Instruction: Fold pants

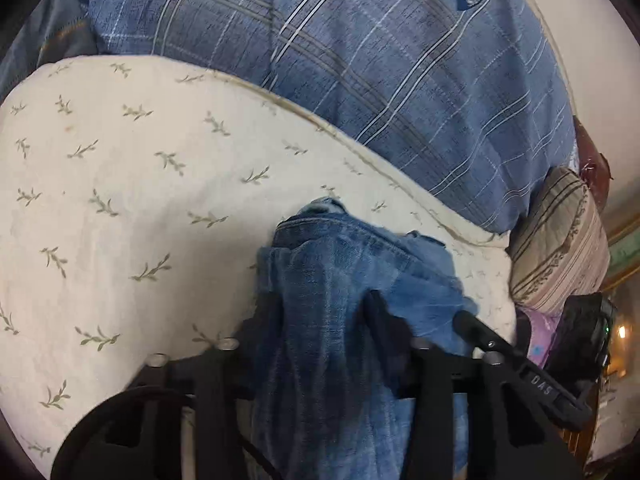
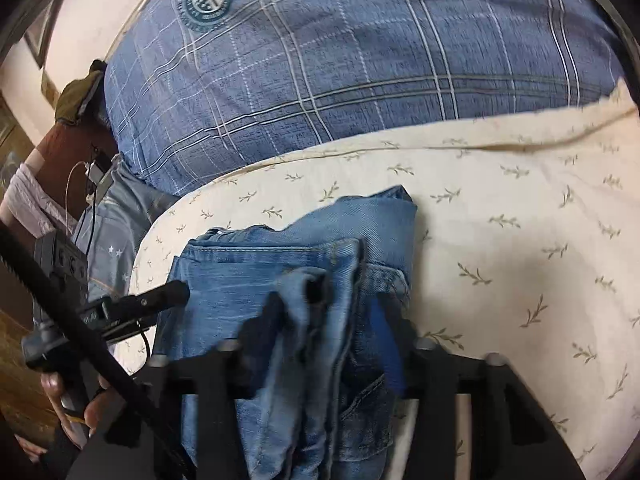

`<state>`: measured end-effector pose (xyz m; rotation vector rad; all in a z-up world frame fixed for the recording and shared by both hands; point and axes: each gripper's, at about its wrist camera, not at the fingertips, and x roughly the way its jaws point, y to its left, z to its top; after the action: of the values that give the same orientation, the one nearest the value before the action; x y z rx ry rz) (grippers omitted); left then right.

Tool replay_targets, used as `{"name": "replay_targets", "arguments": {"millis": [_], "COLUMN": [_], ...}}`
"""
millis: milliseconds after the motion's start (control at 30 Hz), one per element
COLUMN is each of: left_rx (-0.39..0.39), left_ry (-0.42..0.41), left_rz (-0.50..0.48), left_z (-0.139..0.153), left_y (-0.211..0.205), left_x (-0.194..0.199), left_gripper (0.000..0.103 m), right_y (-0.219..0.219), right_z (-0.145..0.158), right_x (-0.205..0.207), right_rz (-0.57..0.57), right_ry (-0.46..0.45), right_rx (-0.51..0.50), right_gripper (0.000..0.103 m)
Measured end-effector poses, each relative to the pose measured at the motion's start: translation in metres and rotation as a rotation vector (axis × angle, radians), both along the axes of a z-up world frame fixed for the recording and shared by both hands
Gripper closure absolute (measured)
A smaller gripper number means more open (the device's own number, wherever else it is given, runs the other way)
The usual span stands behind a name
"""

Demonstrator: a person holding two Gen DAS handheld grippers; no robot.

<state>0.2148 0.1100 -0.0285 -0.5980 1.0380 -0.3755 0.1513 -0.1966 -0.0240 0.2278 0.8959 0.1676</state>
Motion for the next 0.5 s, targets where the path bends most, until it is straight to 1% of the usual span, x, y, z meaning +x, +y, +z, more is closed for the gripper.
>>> {"name": "replay_targets", "arguments": {"millis": [33, 67, 100, 133, 167, 200, 233, 267, 300, 333, 367, 400, 433, 467, 500], "left_rx": [0.002, 0.003, 0.002, 0.008, 0.020, 0.029, 0.048, 0.061, 0.064, 0.047, 0.040, 0.040, 0.054, 0.081, 0.106], "left_ry": [-0.016, -0.034, -0.055, -0.081, -0.090, -0.088, -0.076, -0.065, -0.057, -0.059, -0.064, -0.073, -0.087, -0.098, -0.099], "left_rz": [-0.009, -0.009, -0.009, -0.012, -0.016, -0.020, -0.021, -0.016, -0.007, 0.007, 0.012, 0.017, 0.031, 0.046, 0.051], "left_z": [0.001, 0.003, 0.005, 0.009, 0.010, 0.008, 0.003, 0.001, 0.001, 0.003, 0.008, 0.012, 0.017, 0.020, 0.021], "left_y": [-0.002, -0.002, -0.002, -0.003, -0.004, -0.004, -0.005, -0.004, -0.003, 0.001, 0.003, 0.006, 0.009, 0.011, 0.012], "left_x": [-0.001, -0.003, -0.005, -0.008, -0.008, -0.008, -0.007, -0.007, -0.008, -0.011, -0.013, -0.015, -0.017, -0.019, -0.020], "left_gripper": [0.079, 0.081, 0.085, 0.085, 0.085, 0.082, 0.077, 0.073, 0.069, 0.065, 0.062, 0.055, 0.050, 0.049, 0.048], "right_y": [0.004, 0.005, 0.007, 0.007, 0.007, 0.008, 0.006, 0.003, -0.002, -0.005, -0.007, -0.008, -0.010, -0.012, -0.015], "right_z": [0.003, 0.005, 0.007, 0.010, 0.012, 0.011, 0.006, 0.000, -0.007, -0.007, -0.002, 0.003, 0.008, 0.014, 0.015], "right_x": [-0.002, -0.003, -0.006, -0.010, -0.011, -0.011, -0.008, -0.005, -0.003, -0.005, -0.009, -0.012, -0.015, -0.019, -0.021], "right_rz": [-0.003, -0.001, 0.001, -0.004, -0.006, -0.006, -0.010, -0.018, -0.027, -0.030, -0.032, -0.033, -0.042, -0.060, -0.071], "right_ry": [-0.002, -0.005, -0.013, -0.030, -0.037, -0.042, -0.030, -0.007, 0.016, 0.012, 0.002, -0.003, -0.020, -0.045, -0.052], "right_rx": [-0.024, -0.030, -0.026, -0.016, -0.016, -0.029, -0.032, -0.026, 0.002, 0.029, 0.049, 0.046, 0.030, 0.014, 0.013], "right_gripper": [0.078, 0.086, 0.089, 0.089, 0.090, 0.090, 0.089, 0.086, 0.083, 0.080, 0.070, 0.050, 0.037, 0.020, 0.017]}}
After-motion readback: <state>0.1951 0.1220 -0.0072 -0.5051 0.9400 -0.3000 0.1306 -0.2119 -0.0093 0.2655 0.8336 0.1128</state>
